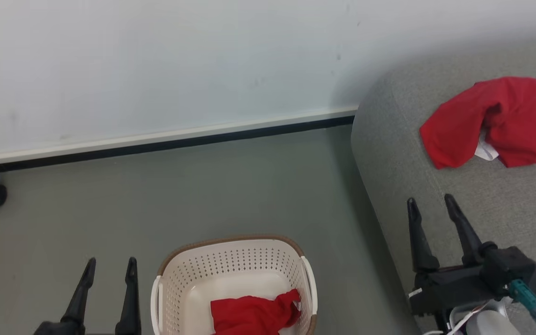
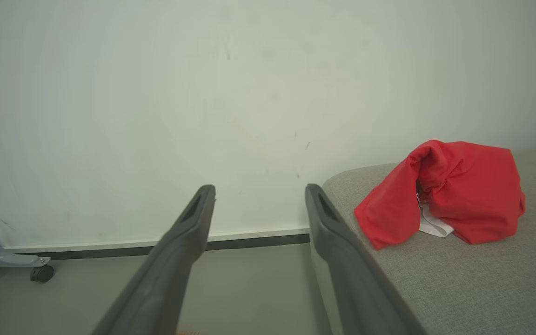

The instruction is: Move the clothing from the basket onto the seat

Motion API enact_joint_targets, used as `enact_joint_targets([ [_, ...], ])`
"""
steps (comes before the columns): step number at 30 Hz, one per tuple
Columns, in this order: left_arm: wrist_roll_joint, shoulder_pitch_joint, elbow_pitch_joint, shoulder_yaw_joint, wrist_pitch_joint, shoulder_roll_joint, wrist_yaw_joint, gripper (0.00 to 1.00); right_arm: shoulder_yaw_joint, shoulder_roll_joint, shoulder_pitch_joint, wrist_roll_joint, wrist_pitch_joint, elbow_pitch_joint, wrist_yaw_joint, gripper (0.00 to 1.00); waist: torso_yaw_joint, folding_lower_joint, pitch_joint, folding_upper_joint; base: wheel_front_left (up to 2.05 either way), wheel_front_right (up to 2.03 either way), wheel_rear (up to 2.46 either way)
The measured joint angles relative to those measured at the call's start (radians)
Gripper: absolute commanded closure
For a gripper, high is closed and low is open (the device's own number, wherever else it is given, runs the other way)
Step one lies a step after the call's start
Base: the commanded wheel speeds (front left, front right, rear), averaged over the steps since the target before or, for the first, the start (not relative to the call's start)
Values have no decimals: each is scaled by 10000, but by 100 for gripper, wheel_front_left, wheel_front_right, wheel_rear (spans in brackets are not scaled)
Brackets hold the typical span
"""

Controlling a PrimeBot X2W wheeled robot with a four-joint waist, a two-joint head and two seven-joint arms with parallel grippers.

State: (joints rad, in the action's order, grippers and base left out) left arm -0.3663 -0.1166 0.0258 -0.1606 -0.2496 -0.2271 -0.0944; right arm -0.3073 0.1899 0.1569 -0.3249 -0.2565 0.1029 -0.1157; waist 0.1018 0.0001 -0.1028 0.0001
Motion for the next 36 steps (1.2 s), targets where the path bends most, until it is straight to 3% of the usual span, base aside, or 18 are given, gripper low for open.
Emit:
enact_joint_targets([
  [15,205,2323,-1726,-1131,828,159,867,0,545,119,1448,127,-2,-407,-33,0,234,1,-1919,1,0,0,0],
  [25,606,3976,-3490,-2109,1534,727,1400,0,1047,301,2382,213,-4,-853,-31,0,516,2,-3382,1,0,0,0],
  [36,880,5510,-5198,-2685,2067,1120,1653,0,1561,458,3160,418,-4,-1538,-35,0,575,1,-5041,2,0,0,0],
])
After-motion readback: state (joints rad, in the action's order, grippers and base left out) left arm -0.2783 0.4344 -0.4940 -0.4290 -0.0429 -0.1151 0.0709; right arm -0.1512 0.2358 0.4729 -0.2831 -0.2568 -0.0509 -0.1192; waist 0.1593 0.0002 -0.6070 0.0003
